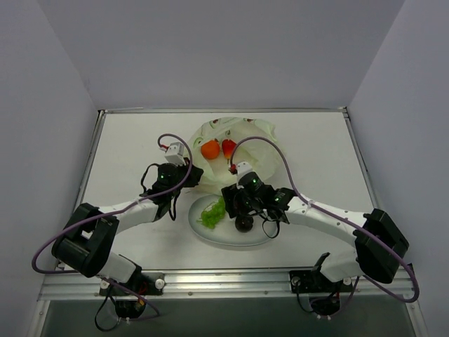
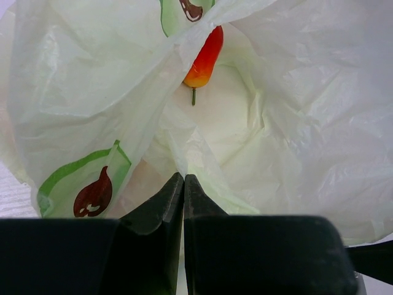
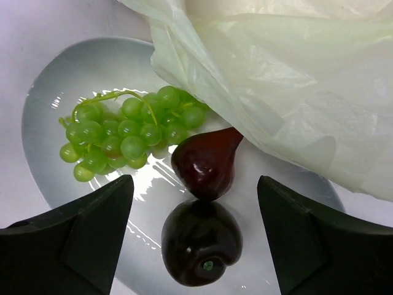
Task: Take the fake fruits out of the plastic bag
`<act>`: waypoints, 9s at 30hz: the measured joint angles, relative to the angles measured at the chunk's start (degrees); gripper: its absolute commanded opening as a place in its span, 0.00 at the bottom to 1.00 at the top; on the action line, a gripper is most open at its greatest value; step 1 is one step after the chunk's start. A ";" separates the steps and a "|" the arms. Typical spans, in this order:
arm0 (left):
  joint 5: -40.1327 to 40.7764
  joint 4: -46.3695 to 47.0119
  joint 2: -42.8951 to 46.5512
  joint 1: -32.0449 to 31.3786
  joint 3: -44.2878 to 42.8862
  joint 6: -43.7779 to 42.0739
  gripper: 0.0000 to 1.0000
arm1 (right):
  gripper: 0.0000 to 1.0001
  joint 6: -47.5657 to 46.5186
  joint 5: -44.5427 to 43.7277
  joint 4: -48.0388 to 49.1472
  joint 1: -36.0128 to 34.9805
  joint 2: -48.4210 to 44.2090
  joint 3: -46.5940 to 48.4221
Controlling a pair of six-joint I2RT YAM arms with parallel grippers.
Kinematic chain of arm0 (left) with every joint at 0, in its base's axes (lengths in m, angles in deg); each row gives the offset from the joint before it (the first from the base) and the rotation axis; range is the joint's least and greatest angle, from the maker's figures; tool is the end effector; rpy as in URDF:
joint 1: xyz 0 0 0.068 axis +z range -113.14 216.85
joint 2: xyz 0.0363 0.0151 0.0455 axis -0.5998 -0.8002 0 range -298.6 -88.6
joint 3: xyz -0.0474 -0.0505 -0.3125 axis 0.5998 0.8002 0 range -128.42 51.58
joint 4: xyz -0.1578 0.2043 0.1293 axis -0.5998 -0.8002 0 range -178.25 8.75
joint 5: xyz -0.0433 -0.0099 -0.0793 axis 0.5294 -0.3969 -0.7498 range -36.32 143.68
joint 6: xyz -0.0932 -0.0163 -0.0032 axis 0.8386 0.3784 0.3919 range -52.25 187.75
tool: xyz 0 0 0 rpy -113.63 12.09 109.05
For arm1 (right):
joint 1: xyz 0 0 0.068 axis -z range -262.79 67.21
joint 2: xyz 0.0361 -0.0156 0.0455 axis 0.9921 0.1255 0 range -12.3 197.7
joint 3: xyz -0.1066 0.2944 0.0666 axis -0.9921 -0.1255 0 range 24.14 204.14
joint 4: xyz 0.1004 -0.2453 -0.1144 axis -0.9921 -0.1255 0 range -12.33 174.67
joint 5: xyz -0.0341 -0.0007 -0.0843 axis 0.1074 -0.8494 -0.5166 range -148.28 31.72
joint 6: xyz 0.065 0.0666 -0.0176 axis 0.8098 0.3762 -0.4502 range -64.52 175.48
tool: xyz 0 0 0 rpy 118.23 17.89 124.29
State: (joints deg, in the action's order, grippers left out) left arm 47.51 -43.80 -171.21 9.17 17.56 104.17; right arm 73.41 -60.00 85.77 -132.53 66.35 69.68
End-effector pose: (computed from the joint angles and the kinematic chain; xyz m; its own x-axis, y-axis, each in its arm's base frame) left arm 0.3163 -0.1764 0.2270 -0.4674 -0.4214 -0.7772 0.3452 0.7223 -0.5993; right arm 0.2320 0.2700 0.2361 -0.5558 -0.1799 -0.8116 -0.6046 0.7576 0.2461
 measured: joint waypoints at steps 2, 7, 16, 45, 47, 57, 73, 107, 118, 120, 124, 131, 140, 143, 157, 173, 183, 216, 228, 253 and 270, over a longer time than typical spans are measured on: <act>0.00 0.00 0.00 0.00 0.00 0.00 0.02 | 0.72 -0.39 -0.04 -0.74 -0.07 -0.55 0.87; 0.00 0.02 0.00 0.00 0.00 0.00 0.02 | 0.36 -1.14 -4.96 -0.39 -0.11 -0.79 8.39; 0.04 0.15 0.00 0.00 0.09 0.02 0.02 | 0.28 1.27 -18.34 13.84 3.93 20.09 23.39; 0.20 0.17 1.20 0.00 0.22 0.24 0.02 | 0.65 7.56 -17.14 27.85 10.01 53.94 44.30; 0.22 0.15 1.20 0.00 0.22 0.24 0.02 | 0.46 7.85 -16.96 27.91 10.14 54.10 44.48; 0.20 0.15 1.20 0.00 0.22 0.24 0.02 | 0.27 7.52 -14.86 28.70 10.32 47.45 38.42; 0.92 -0.11 2.25 0.00 0.35 0.09 0.02 | 0.26 9.07 -7.23 26.71 6.14 9.68 11.02; 1.25 -0.50 2.54 0.00 1.07 -0.04 0.02 | 0.85 25.11 -12.61 -9.70 1.27 -18.88 -11.08; 1.27 -0.92 3.63 0.00 1.07 -0.11 0.02 | 0.04 17.64 -15.65 -8.48 1.27 -12.55 5.60; 1.29 -0.98 3.65 0.00 1.07 -0.22 0.02 | 0.02 15.47 -16.61 -5.03 1.29 -8.35 8.26; 1.27 -1.07 3.65 0.00 1.07 -0.28 0.02 | 0.05 10.62 -18.03 2.40 1.88 3.72 13.77; 1.25 -1.11 3.65 0.00 1.07 -0.26 0.02 | 0.52 6.51 -19.10 13.92 7.63 25.31 23.43; 1.05 -1.03 3.54 0.00 1.07 -0.26 0.02 | 0.78 6.97 -18.40 18.16 15.89 40.57 32.50; 1.01 -0.98 3.48 0.00 1.07 -0.24 0.02 | 0.80 7.41 -17.90 18.47 16.55 43.58 35.60; 0.39 -0.61 0.92 0.00 1.07 -0.24 0.02 | 0.84 8.15 -9.88 22.88 17.40 53.31 46.36; 0.42 -0.66 0.72 0.00 1.07 -0.26 0.02 | 0.26 8.83 -4.57 27.06 17.94 50.18 41.92; 0.39 -0.66 0.76 0.00 1.07 -0.26 0.02 | 0.69 10.34 -5.35 28.11 17.33 40.46 34.95; 0.44 -0.24 -0.37 0.00 1.05 -0.24 0.02 | 0.29 7.91 5.25 29.77 16.44 33.03 27.96; 1.03 -0.72 -1.62 0.00 -3.82 0.39 0.02 | 0.31 7.80 17.40 27.93 13.75 12.72 12.41; -1.66 -3.17 -7.85 0.00 -15.04 1.51 0.02 | 0.58 -1.73 9.14 11.30 -8.96 2.01 -5.42; -5.68 -8.87 -8.48 -0.35 -29.16 1.75 0.02 | 0.63 -3.76 2.43 6.71 -9.62 -3.10 -2.75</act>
State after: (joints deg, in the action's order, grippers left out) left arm 41.83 -52.67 -179.69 8.82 -11.60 105.92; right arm 69.65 -57.57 92.48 -142.14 63.25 66.92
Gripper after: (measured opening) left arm 0.025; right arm 0.701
